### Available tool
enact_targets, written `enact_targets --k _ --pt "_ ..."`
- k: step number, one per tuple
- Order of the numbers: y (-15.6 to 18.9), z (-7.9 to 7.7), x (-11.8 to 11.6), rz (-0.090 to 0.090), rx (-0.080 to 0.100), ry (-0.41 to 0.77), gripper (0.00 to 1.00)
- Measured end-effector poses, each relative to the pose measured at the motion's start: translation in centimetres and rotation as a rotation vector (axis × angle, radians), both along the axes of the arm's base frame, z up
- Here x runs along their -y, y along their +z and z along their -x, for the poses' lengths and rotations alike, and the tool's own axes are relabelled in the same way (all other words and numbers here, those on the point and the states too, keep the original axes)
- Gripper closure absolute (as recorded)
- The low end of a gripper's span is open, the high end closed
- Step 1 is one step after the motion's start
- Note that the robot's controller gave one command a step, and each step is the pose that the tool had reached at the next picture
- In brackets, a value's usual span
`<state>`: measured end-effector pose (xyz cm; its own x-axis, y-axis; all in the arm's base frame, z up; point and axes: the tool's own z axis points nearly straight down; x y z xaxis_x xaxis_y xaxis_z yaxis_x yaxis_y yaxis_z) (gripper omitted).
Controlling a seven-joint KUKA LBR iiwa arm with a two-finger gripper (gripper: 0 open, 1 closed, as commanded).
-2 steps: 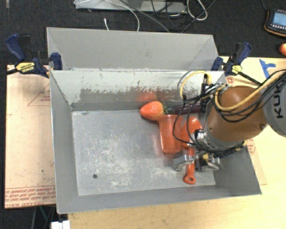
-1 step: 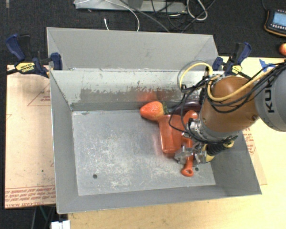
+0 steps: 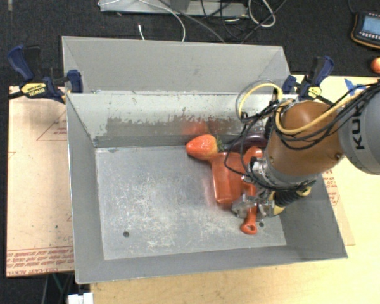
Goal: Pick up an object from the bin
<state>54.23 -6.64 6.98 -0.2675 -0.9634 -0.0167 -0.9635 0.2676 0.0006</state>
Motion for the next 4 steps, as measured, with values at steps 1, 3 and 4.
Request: enact_targets --k 1,3,4 --pt "2.3 0.3 -0.1 -0.002 -0.009 -0.001 1.00" --pt "6.8 0.0 -0.1 -0.002 0.000 -0.005 1.00" --pt "7.9 -0.1 -0.1 -0.002 0.002 -0.007 1.00"
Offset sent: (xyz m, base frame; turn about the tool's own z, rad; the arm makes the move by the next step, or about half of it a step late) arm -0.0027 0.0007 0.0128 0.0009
